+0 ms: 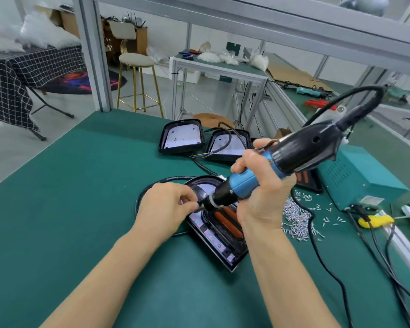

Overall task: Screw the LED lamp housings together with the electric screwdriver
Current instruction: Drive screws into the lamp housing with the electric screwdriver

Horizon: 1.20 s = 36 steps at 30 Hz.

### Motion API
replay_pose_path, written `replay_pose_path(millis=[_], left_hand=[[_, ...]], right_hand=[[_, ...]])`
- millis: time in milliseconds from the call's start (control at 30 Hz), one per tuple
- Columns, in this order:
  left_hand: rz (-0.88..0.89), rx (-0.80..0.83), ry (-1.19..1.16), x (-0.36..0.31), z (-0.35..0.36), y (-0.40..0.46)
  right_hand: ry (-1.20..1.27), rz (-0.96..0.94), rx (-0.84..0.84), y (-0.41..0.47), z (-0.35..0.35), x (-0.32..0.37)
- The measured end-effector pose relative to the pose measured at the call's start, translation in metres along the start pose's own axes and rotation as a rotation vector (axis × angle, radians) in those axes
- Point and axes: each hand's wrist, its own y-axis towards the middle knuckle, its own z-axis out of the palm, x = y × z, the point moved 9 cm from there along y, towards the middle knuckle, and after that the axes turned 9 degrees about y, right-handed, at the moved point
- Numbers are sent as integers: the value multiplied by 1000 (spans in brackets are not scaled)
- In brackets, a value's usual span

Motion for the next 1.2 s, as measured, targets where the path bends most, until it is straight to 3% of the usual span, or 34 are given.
replay_pose_path(millis=[467, 733, 1000, 1200], left_hand=[[23, -13, 328, 1, 6, 6], [10, 73, 562, -4, 12, 17], [20, 134, 580, -7, 15, 19], [81, -14, 503, -28, 3, 15]], right_hand=[[5, 38, 15, 4, 2, -13], [11, 65, -23, 3, -1, -10], [1, 38, -30, 12, -8, 26], [-37, 66, -65, 35, -42, 84]])
